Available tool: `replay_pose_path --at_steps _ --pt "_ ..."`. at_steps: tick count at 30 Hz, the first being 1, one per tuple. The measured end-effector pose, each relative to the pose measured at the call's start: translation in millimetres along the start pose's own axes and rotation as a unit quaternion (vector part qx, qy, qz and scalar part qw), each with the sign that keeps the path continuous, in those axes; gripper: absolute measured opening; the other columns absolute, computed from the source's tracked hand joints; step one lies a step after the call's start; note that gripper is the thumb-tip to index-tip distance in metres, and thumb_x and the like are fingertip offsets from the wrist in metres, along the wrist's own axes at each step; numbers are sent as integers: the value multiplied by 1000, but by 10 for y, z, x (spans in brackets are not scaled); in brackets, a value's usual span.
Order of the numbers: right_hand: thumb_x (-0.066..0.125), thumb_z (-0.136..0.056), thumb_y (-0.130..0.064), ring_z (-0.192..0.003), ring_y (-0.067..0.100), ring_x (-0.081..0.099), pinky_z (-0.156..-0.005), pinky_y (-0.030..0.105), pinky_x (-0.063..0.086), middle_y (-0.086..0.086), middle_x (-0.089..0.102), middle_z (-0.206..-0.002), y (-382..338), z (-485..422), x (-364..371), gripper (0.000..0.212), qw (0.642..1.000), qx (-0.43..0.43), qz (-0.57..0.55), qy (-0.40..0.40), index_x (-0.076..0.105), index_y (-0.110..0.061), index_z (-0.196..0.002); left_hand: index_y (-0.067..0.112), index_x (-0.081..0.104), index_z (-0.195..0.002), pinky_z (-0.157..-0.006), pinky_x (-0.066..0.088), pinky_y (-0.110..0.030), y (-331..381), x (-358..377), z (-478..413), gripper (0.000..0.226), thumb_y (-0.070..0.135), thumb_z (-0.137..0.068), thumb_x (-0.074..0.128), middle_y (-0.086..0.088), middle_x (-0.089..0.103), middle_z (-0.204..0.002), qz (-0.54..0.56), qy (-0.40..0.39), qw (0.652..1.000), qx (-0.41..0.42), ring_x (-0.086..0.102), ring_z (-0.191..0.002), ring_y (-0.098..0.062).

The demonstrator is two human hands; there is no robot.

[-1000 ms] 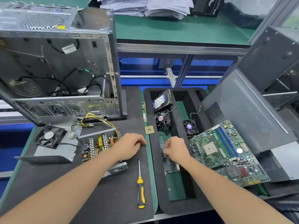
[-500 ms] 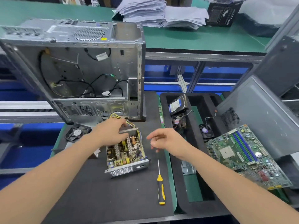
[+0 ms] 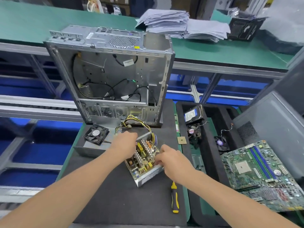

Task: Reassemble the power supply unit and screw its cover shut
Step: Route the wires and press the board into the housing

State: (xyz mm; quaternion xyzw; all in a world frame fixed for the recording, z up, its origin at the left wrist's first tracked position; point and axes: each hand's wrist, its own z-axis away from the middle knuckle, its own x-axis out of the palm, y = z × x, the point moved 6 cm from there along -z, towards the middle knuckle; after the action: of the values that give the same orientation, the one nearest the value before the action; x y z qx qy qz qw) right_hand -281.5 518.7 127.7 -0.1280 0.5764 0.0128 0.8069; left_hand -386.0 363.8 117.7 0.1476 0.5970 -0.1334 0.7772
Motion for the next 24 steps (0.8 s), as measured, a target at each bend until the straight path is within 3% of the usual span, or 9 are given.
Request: replay_pose_path --at_steps 6,9,10,12,14,16,19,21,24 --pt "53 -101 -3 -92 34 60 -81 44 52 -2 47 -116 315 -37 -39 40 996 63 -23 51 72 -31 -123 6 41 -132 -79 51 -40 -25 21 -12 47 44 -106 48 -17 66 -113 104 -71 991 -36 65 -100 -35" --pt "53 -104 -7 -98 32 60 -85 43 51 -2 48 -118 381 -26 -31 37 994 76 -46 66 72 -30 -126 20 23 -148 -66 54 -40 -98 -86 -140 44 20 -108 42 -14 65 -85 228 -45 972 -39 66 -74 -32" --pt "52 -104 -7 -99 31 60 -86 43 51 -2 48 -118 383 -19 -23 37 993 77 -53 68 72 -29 -127 30 19 -152 -58 52 -38 -127 -141 -199 57 5 -105 40 -14 64 -82 244 -27 969 -37 64 -67 -30" --pt "51 -104 -6 -98 32 60 -86 44 51 -2 48 -119 371 -10 -5 38 992 78 -60 74 71 -27 -129 47 13 -157 -48 47 -34 -143 -232 -335 90 -13 -94 38 -19 61 -102 177 -10 984 -16 57 -61 -25" --pt "51 -104 -4 -95 32 60 -84 44 52 -2 48 -119 362 -4 7 39 991 81 -65 80 71 -26 -130 52 12 -159 -56 51 -35 -131 -271 -483 98 -13 -92 43 -21 42 -137 26 1 1000 15 53 -75 -24" --pt "51 -104 -2 -94 32 59 -83 45 53 -3 48 -119 362 -2 17 41 990 86 -69 82 70 -27 -130 47 22 -158 -69 49 -35 -66 -257 -595 81 0 -99 52 -18 35 -137 -74 22 995 64 50 -96 -28" --pt "51 -104 -3 -94 31 59 -82 43 53 -2 47 -119 370 8 30 40 988 93 -82 88 70 -25 -131 30 49 -141 -87 44 -38 86 -202 -671 37 40 -106 51 -11 41 -120 -157 85 976 123 47 -106 -29" --pt "51 -104 -4 -95 30 58 -82 42 52 -2 46 -117 378 18 52 40 987 95 -91 94 70 -25 -132 23 54 -129 -94 40 -41 119 -151 -693 36 49 -104 48 -12 42 -127 -205 103 964 134 45 -113 -31" --pt "51 -104 -3 -91 27 54 -77 39 49 -3 42 -112 394 27 92 40 983 106 -108 107 70 -25 -130 20 59 -123 -108 32 -43 127 -151 -674 33 46 -104 48 -7 51 -132 -241 140 937 212 44 -127 -29"
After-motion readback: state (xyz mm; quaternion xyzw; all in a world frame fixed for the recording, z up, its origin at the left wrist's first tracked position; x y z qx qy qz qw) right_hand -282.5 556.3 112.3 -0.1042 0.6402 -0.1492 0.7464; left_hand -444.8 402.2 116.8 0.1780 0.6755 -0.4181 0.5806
